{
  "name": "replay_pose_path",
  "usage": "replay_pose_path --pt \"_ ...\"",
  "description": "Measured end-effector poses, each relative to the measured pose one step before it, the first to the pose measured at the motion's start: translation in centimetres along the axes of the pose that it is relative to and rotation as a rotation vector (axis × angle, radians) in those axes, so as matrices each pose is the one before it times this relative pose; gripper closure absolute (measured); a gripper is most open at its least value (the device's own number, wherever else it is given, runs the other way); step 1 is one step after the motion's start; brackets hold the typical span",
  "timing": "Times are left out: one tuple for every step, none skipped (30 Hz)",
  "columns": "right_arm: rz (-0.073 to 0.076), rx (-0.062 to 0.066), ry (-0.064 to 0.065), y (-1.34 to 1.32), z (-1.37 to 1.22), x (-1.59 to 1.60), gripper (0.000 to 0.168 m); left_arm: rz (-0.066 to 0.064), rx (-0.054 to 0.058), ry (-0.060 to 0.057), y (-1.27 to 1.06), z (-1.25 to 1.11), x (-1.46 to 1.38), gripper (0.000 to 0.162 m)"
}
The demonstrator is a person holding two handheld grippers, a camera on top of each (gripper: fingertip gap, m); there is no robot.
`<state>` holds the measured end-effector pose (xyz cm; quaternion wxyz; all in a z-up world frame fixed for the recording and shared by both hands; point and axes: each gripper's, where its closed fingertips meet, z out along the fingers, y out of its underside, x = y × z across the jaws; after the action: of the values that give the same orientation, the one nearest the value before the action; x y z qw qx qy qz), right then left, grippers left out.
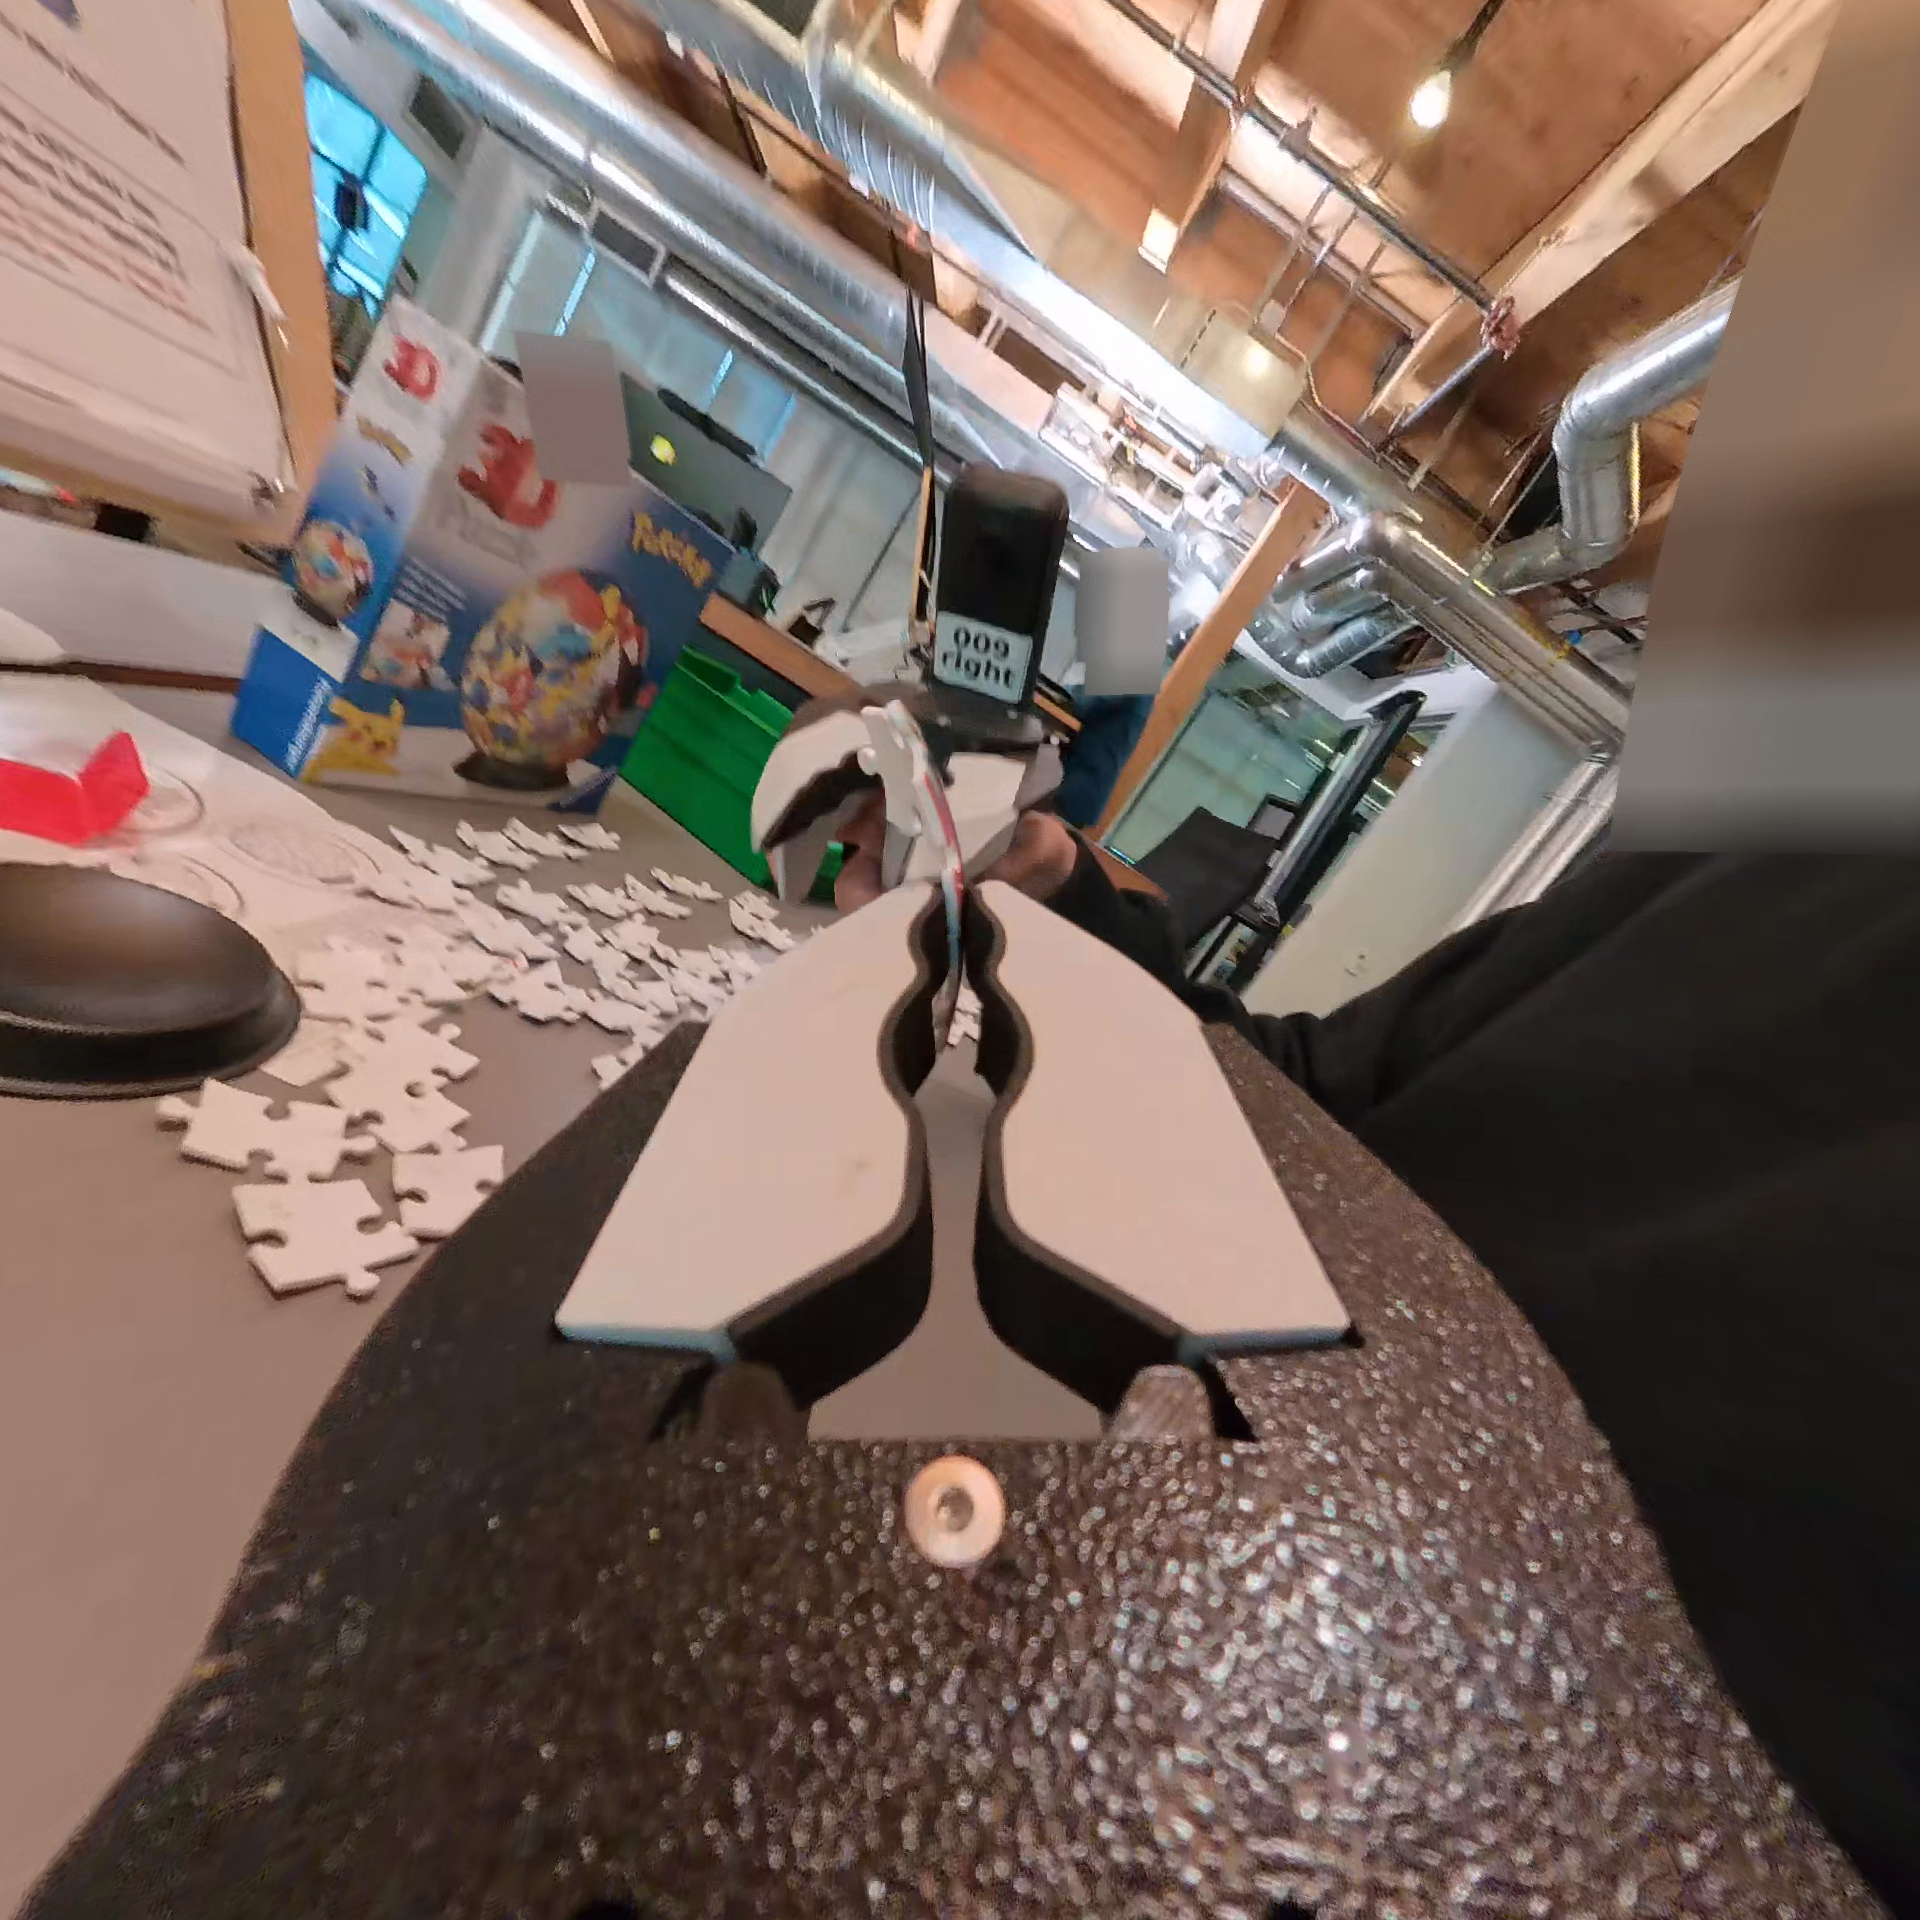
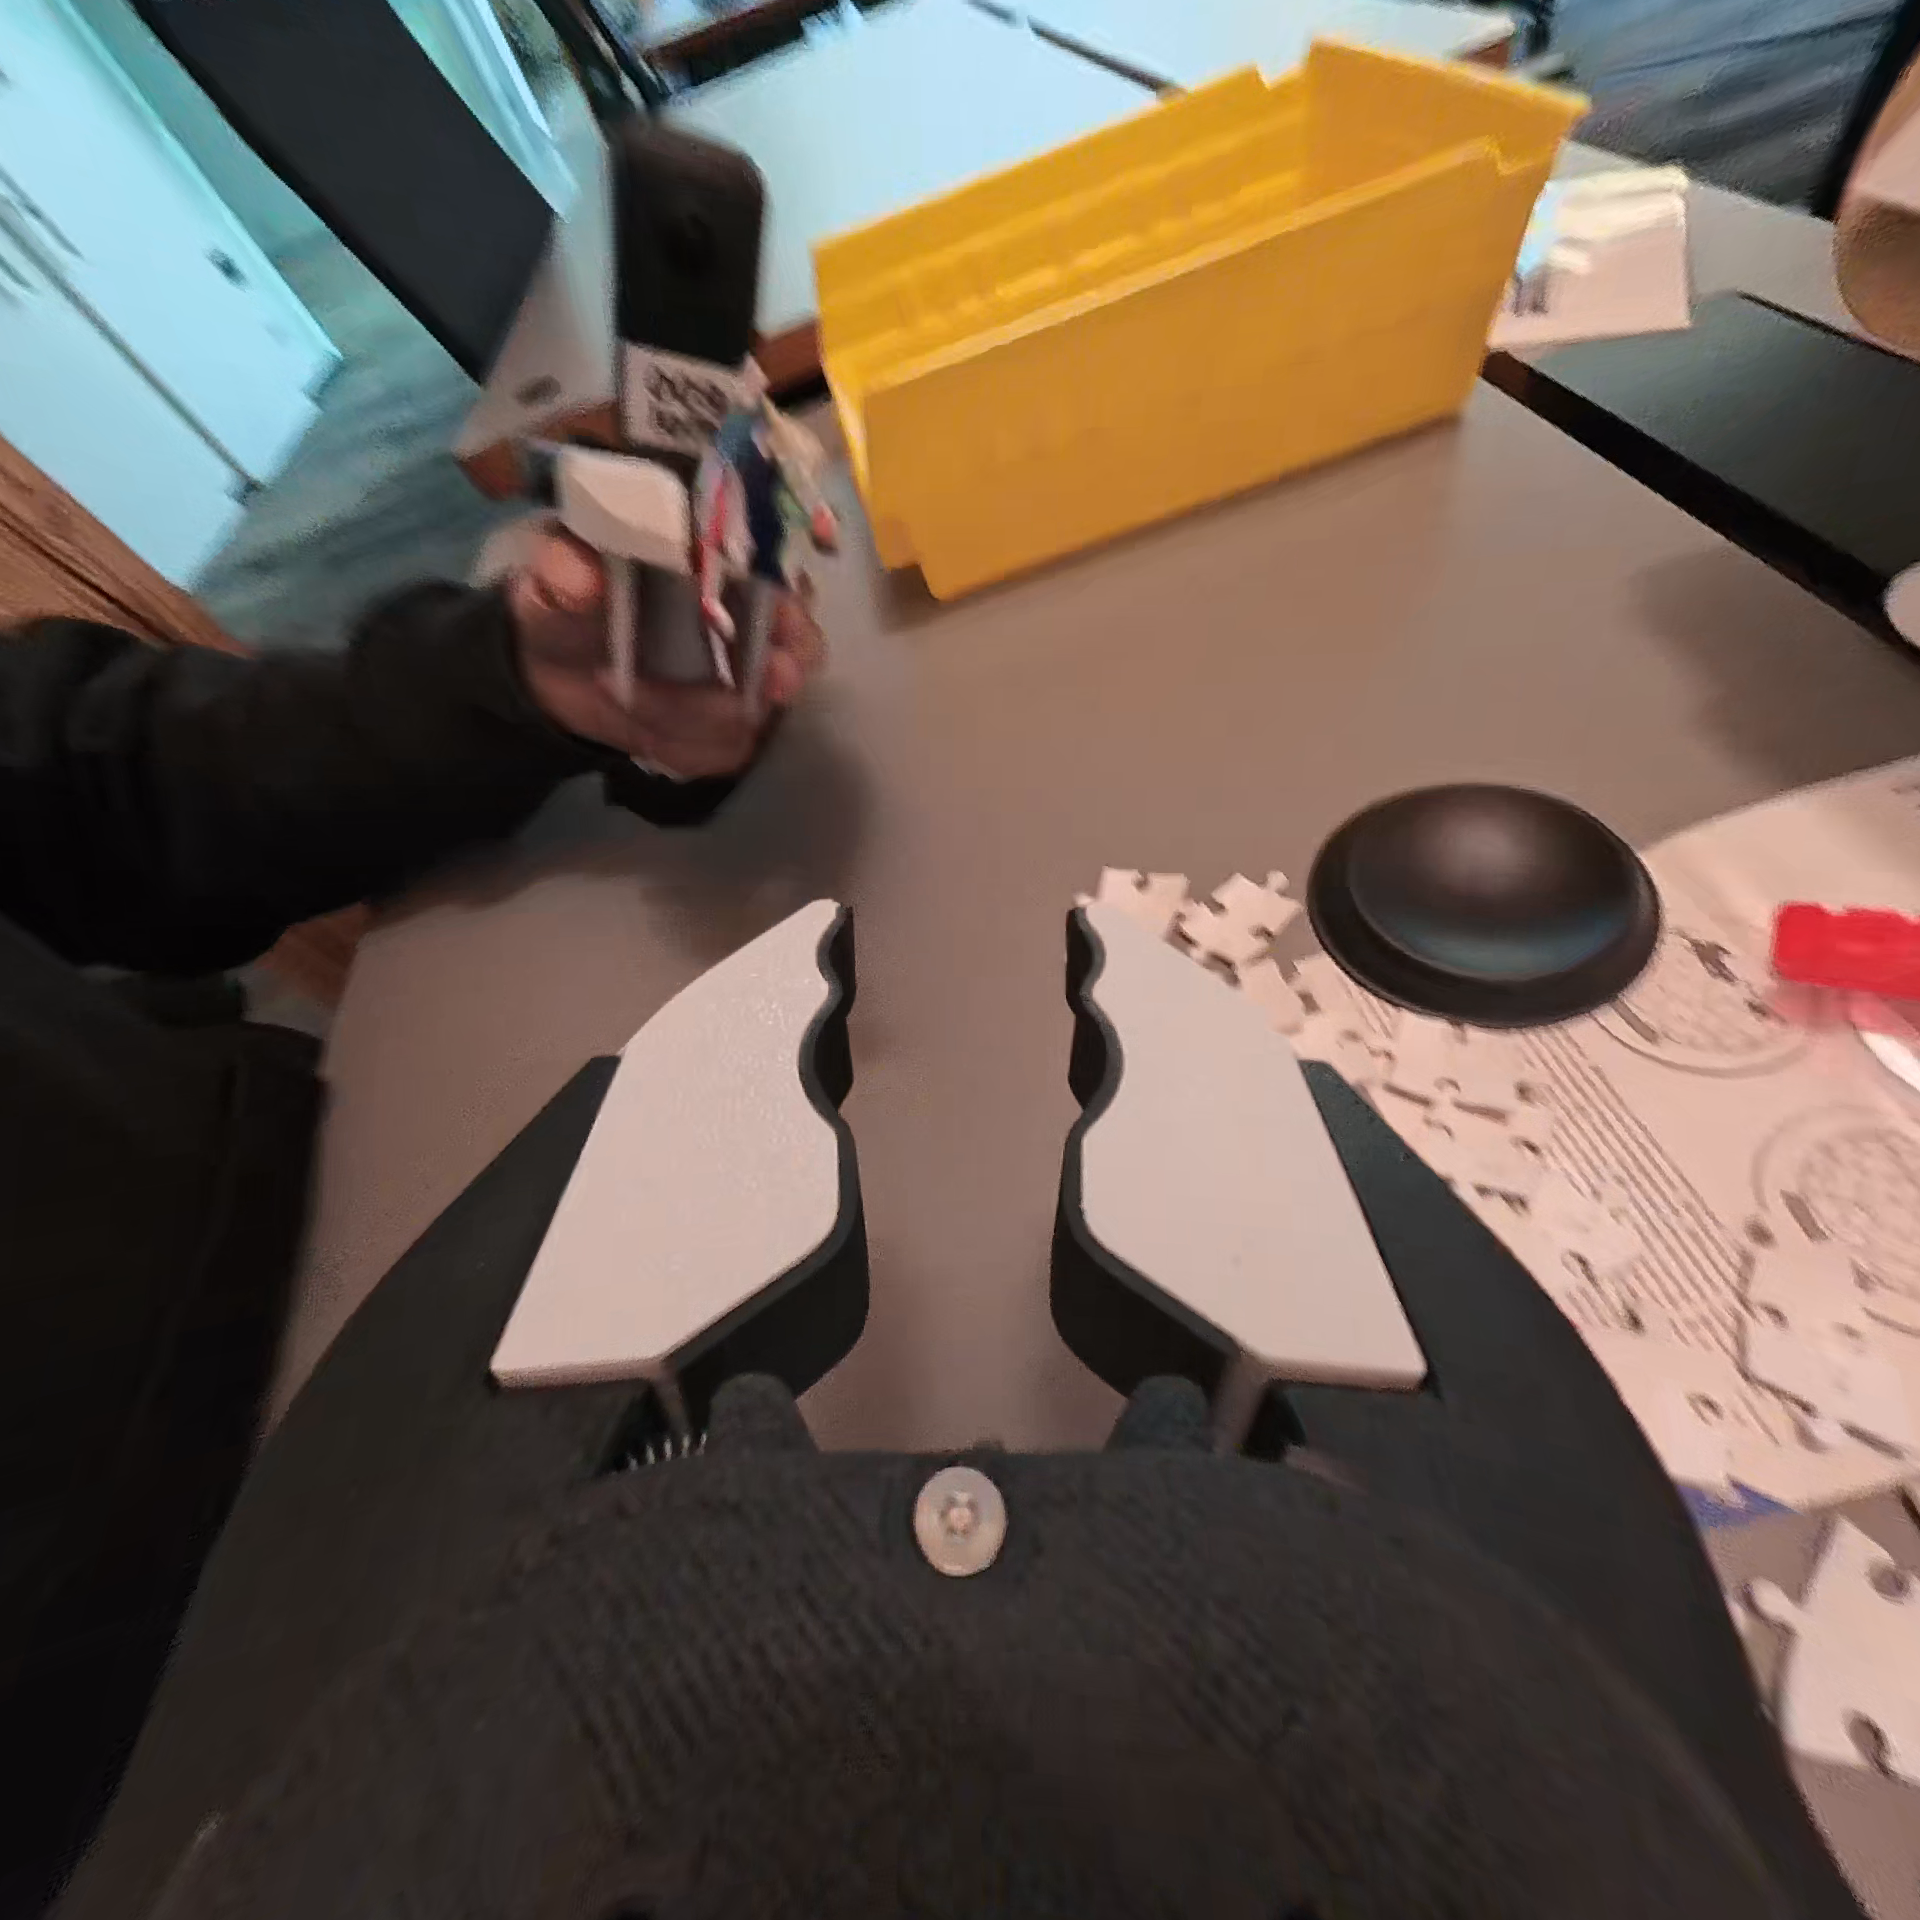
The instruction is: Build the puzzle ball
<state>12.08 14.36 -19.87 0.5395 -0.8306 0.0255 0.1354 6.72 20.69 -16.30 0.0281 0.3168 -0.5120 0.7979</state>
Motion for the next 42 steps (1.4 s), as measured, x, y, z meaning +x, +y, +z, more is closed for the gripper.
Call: replay_pose_path --pt "-0.0141 -0.0354 0.0362 0.793 0.209 0.464 0.129 0.0127 0.0211 -0.0037 -0.326 -0.174 0.083 0.161" --pt "-0.0104 -0.0310 0.0352 0.700 0.258 0.463 0.128 0.0059 0.0271 -0.0089 -0.395 -0.149 0.006 0.161" --pt "-0.0068 -0.0222 0.0349 0.503 0.301 0.478 0.128 0.0001 0.0317 -0.0074 -0.451 -0.142 0.003 0.161" --pt "-0.0097 -0.0122 0.0190 0.319 0.313 0.242 0.128 -0.0046 0.0357 -0.0072 -0.478 -0.143 -0.024 0.161" --pt "-0.0138 -0.0022 0.0042 0.106 0.286 -0.012 0.128 -0.0067 0.0403 -0.0122 -0.533 -0.142 -0.106 0.161" --pt "-0.0121 0.0075 0.0042 -0.109 0.213 -0.069 0.128 -0.0095 0.0412 -0.0071 -0.551 -0.161 -0.046 0.161" --pt "-0.0093 0.0124 0.0050 -0.289 0.146 -0.090 0.128 -0.0145 0.0364 0.0021 -0.494 -0.146 0.070 0.161" --pt "-0.0091 0.0187 0.0025 -0.471 0.090 -0.172 0.129 -0.0126 0.0320 -0.0034 -0.426 -0.102 0.034 0.161" --pt "-0.0095 0.0222 -0.0032 -0.558 0.064 -0.258 0.130 -0.0003 0.0281 -0.0111 -0.339 -0.066 -0.026 0.161" --pt "-0.0081 0.0199 -0.0054 -0.533 0.054 -0.285 0.131 0.0086 0.0192 -0.0069 -0.176 -0.028 0.052 0.161" --pt "-0.0060 0.0131 -0.0032 -0.423 0.070 -0.232 0.132 0.0058 0.0093 0.0005 -0.042 0.048 0.140 0.161" --pt "-0.0059 0.0038 -0.0035 -0.266 0.068 -0.217 0.132 -0.0008 0.0034 0.0040 0.052 0.090 0.152 0.161" --pt "-0.0066 -0.0019 -0.0033 -0.147 0.071 -0.191 0.132 -0.0049 0.0004 0.0056 0.097 0.125 0.140 0.161" --pt "-0.0094 -0.0025 -0.0028 -0.114 0.059 -0.183 0.132 -0.0037 0.0005 0.0058 0.112 0.146 0.119 0.161" --pt "-0.0107 0.0005 -0.0005 -0.098 0.052 -0.142 0.133 0.0011 0.0046 0.0035 0.051 0.131 0.099 0.161" --pt "-0.0081 0.0007 -0.0026 -0.029 0.051 -0.133 0.133 0.0042 0.0079 0.0027 -0.014 0.122 0.086 0.161" --pt "-0.0042 -0.0034 -0.0054 0.094 0.049 -0.122 0.133 0.0038 0.0085 0.0026 -0.029 0.120 0.085 0.161" --pt "-0.0002 -0.0087 -0.0005 0.215 0.052 -0.012 0.133 0.0024 0.0104 -0.0016 -0.067 0.103 0.034 0.160" --pt "0.0016 -0.0077 0.0069 0.221 0.031 0.130 0.133 0.0037 0.0171 -0.0078 -0.142 0.080 -0.049 0.161" --pt "0.0014 -0.0056 0.0060 0.214 0.001 0.136 0.133 0.0064 0.0235 -0.0085 -0.218 0.056 -0.040 0.161" --pt "0.0026 -0.0061 0.0032 0.215 -0.017 0.120 0.134 0.0083 0.0268 -0.0058 -0.254 0.017 -0.004 0.161" --pt "0.0045 -0.0027 0.0051 0.139 -0.042 0.146 0.134 0.0126 0.0311 -0.0065 -0.311 -0.018 -0.015 0.161" --pt "0.0050 0.0034 0.0063 0.032 -0.056 0.163 0.134 0.0216 0.0392 -0.0104 -0.431 -0.072 -0.057 0.161" --pt "0.0058 0.0054 0.0019 -0.013 -0.050 0.100 0.135 0.0291 0.0477 -0.0159 -0.547 -0.132 -0.104 0.161" --pt "0.0076 0.0027 -0.0021 0.021 -0.026 0.049 0.135 0.0295 0.0502 -0.0211 -0.615 -0.156 -0.168 0.160" --pt "0.0081 -0.0001 -0.0019 0.035 -0.001 0.040 0.135 0.0239 0.0443 -0.0179 -0.556 -0.149 -0.144 0.161" --pt "0.0049 -0.0017 -0.0030 0.041 0.029 -0.019 0.135 0.0181 0.0334 -0.0072 -0.431 -0.092 -0.014 0.161" --pt "0.0006 -0.0030 -0.0046 0.063 0.046 -0.068 0.135 0.0144 0.0229 0.0003 -0.307 -0.047 0.095 0.161" --pt "-0.0026 -0.0042 -0.0027 0.072 0.058 -0.059 0.135 0.0101 0.0144 0.0028 -0.215 -0.014 0.143 0.161" --pt "-0.0041 -0.0031 0.0007 0.045 0.074 -0.034 0.135 0.0030 0.0081 0.0050 -0.129 0.021 0.144 0.161" --pt "-0.0045 -0.0030 -0.0017 0.049 0.067 -0.083 0.135 -0.0047 0.0062 0.0072 -0.108 0.050 0.168 0.161" --pt "-0.0034 -0.0041 -0.0042 0.053 0.075 -0.102 0.135 -0.0076 0.0056 0.0041 -0.095 0.041 0.103 0.161" --pt "-0.0028 -0.0041 -0.0031 0.056 0.066 -0.081 0.135 -0.0038 0.0044 0.0013 -0.086 0.033 0.051 0.161" --pt "-0.0029 -0.0026 -0.0004 0.022 0.058 -0.039 0.136 -0.0018 0.0017 0.0054 -0.032 0.026 0.093 0.161" --pt "-0.0030 -0.0013 0.0002 0.023 0.032 -0.032 0.136 -0.0029 -0.0008 0.0062 0.004 0.021 0.097 0.161" --pt "-0.0017 0.0001 0.0003 0.018 0.012 -0.012 0.136 -0.0020 -0.0015 0.0016 0.032 0.029 0.032 0.161" --pt "0.0001 0.0012 -0.0005 0.007 0.010 -0.016 0.136 -0.0003 -0.0017 0.0030 0.048 0.019 0.062 0.161" --pt "0.0019 0.0006 -0.0011 0.027 -0.001 -0.007 0.136 -0.0014 -0.0024 0.0065 0.066 0.024 0.114 0.161" --pt "0.0027 -0.0005 -0.0014 0.044 0.002 0.004 0.136 -0.0021 -0.0026 0.0044 0.077 0.026 0.095 0.161" --pt "0.0024 -0.0011 -0.0015 0.058 -0.010 -0.005 0.136 0.0005 -0.0026 0.0028 0.074 0.036 0.077 0.161" --pt "0.0017 -0.0003 -0.0012 0.039 -0.008 -0.006 0.136 0.0012 -0.0034 0.0050 0.099 0.030 0.118 0.161" --pt "0.0008 0.0001 -0.0015 0.035 -0.004 -0.024 0.136 -0.0023 -0.0035 0.0062 0.088 0.043 0.126 0.161"
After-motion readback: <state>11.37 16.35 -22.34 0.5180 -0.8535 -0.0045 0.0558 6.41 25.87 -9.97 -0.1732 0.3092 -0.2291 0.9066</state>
